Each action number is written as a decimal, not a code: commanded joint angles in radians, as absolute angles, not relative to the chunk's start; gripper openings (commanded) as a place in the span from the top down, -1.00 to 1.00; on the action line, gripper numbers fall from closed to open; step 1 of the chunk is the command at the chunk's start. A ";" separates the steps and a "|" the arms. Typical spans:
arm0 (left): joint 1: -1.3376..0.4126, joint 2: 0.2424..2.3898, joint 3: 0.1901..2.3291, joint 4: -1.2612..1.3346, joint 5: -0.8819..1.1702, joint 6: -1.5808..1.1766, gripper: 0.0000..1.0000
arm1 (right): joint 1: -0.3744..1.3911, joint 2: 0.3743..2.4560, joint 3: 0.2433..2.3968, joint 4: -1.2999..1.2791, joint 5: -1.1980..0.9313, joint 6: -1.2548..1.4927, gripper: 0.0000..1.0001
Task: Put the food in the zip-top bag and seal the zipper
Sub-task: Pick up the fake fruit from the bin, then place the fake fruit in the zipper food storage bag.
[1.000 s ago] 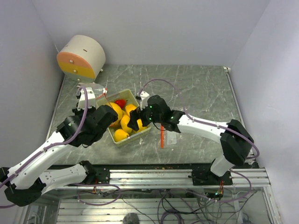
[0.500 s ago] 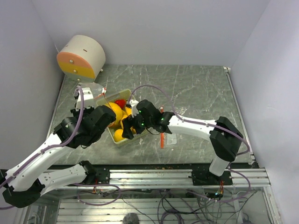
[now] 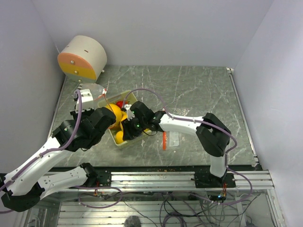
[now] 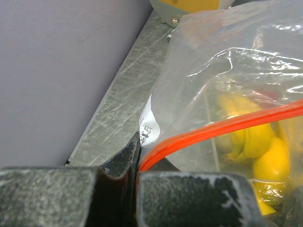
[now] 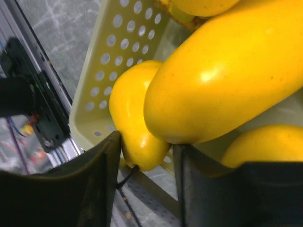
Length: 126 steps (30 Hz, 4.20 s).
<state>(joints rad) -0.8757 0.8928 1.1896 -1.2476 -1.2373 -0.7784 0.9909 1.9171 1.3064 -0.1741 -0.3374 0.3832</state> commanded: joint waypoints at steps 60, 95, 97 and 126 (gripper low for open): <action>-0.870 0.967 1.108 -1.010 -1.118 -0.680 0.86 | 0.974 1.136 0.959 0.143 -0.261 0.295 1.00; -0.870 0.851 1.022 -0.813 -0.887 -0.633 0.86 | 0.985 1.455 1.154 0.203 0.030 0.404 1.00; -0.871 0.863 1.024 -0.806 -0.876 -0.634 0.86 | 0.994 1.483 1.195 0.163 0.047 0.394 1.00; -0.870 0.910 1.174 -1.012 -1.126 -0.683 0.86 | 1.005 1.304 1.067 -0.085 0.414 0.388 -1.00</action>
<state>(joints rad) -0.8757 0.9543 1.1152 -0.9543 -1.0248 -0.6697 1.0199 1.1919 1.0267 0.0563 0.3229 0.3496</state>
